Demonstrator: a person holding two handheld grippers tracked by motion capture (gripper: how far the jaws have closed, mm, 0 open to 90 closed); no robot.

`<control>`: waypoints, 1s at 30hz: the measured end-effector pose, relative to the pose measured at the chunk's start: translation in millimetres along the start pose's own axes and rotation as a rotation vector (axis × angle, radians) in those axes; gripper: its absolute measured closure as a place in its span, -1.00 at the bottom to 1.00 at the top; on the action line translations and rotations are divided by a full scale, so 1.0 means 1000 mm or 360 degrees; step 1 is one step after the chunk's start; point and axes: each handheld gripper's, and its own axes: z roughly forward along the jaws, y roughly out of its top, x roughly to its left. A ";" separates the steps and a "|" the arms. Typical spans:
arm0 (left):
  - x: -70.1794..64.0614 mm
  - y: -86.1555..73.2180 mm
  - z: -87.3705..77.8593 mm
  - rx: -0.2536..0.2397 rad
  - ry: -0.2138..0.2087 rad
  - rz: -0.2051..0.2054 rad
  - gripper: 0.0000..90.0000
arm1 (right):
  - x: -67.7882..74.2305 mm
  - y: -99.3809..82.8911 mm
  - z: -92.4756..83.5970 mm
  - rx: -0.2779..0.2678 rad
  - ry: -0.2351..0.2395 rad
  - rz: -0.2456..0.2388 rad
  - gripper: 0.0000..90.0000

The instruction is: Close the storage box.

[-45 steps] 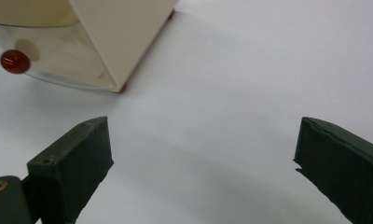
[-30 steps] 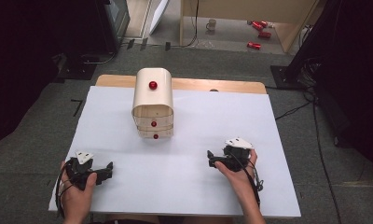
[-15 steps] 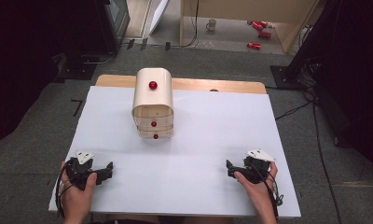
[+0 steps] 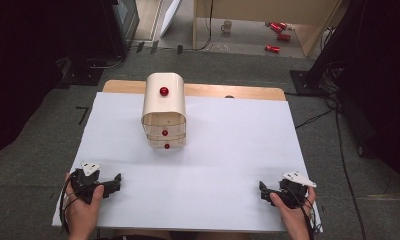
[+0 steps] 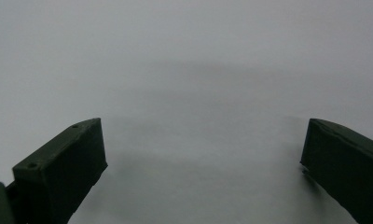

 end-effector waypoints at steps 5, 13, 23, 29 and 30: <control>0.000 0.000 0.000 0.0000 0.0000 0.0000 -1.00 | -0.017 -0.006 -0.009 0.0004 -0.0114 0.0006 -1.00; 0.000 0.000 0.000 0.0000 0.0000 0.0001 -1.00 | -0.038 -0.011 -0.011 0.0005 -0.0172 0.0026 -1.00; 0.000 0.000 0.000 0.0000 0.0001 0.0001 -1.00 | -0.038 -0.013 -0.010 -0.0013 -0.0172 0.0017 -1.00; 0.000 0.000 0.000 0.0000 0.0001 0.0001 -1.00 | -0.037 -0.014 -0.010 -0.0020 -0.0171 0.0015 -1.00; 0.000 0.000 0.000 0.0001 0.0000 0.0000 -1.00 | -0.037 -0.014 -0.010 -0.0022 -0.0171 0.0016 -1.00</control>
